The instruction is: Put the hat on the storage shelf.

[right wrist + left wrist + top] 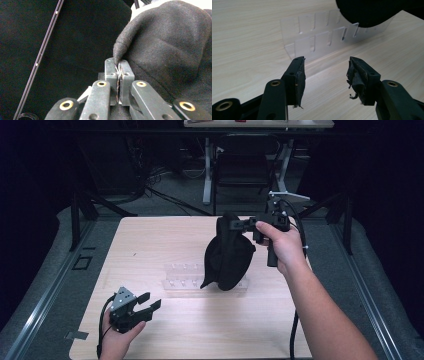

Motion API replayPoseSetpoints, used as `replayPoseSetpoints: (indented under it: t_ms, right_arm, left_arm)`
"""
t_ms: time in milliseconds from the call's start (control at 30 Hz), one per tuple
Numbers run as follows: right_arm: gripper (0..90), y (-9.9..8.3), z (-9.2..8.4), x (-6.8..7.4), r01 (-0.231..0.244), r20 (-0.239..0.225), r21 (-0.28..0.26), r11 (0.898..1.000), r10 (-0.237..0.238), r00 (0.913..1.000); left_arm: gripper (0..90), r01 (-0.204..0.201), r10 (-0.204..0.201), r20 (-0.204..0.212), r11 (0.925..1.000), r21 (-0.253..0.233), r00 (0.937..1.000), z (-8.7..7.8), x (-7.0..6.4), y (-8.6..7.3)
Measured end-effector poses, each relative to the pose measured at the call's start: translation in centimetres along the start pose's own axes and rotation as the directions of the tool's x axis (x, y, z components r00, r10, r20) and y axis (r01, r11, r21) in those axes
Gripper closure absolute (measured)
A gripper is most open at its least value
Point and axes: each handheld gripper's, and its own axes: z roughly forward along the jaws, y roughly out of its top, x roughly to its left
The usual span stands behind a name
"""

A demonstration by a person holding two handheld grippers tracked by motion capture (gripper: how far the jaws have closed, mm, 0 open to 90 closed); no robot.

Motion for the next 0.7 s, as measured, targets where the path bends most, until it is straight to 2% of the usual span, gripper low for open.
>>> replayPoseSetpoints:
  t_ms: [100, 400, 567, 600, 700]
  right_arm:
    - [88.3, 0.1, 0.2, 0.0, -0.003, -0.001, -0.005, 1.000, 0.003, 1.0000]
    - [88.2, 0.0, 0.7, 0.2, -0.001, -0.011, -0.004, 1.000, 0.000, 0.9999]
    - [88.2, -0.2, 1.0, 0.6, 0.007, -0.015, 0.000, 1.000, -0.007, 0.9999]
    - [88.2, -0.2, 1.0, 0.6, 0.007, -0.015, 0.000, 1.000, -0.007, 0.9999]
    - [88.1, -0.3, 1.2, 0.5, 0.005, -0.032, -0.001, 1.000, -0.005, 0.9995]
  left_arm:
    - [47.6, -0.026, 0.026, 0.009, 0.9996, -0.007, 0.9996, 0.4, -0.6, 0.6]
    - [47.6, -0.025, 0.027, 0.050, 0.9990, -0.038, 0.9984, 1.4, -1.9, 2.6]
    - [48.3, -0.084, 0.087, 0.082, 0.9959, -0.034, 0.9929, 2.4, -3.4, 3.7]
    - [48.5, -0.084, 0.087, 0.082, 0.9959, -0.034, 0.9929, 2.4, -3.4, 3.7]
    - [49.0, -0.119, 0.123, 0.096, 0.9921, -0.039, 0.9878, 3.0, -4.6, 4.2]
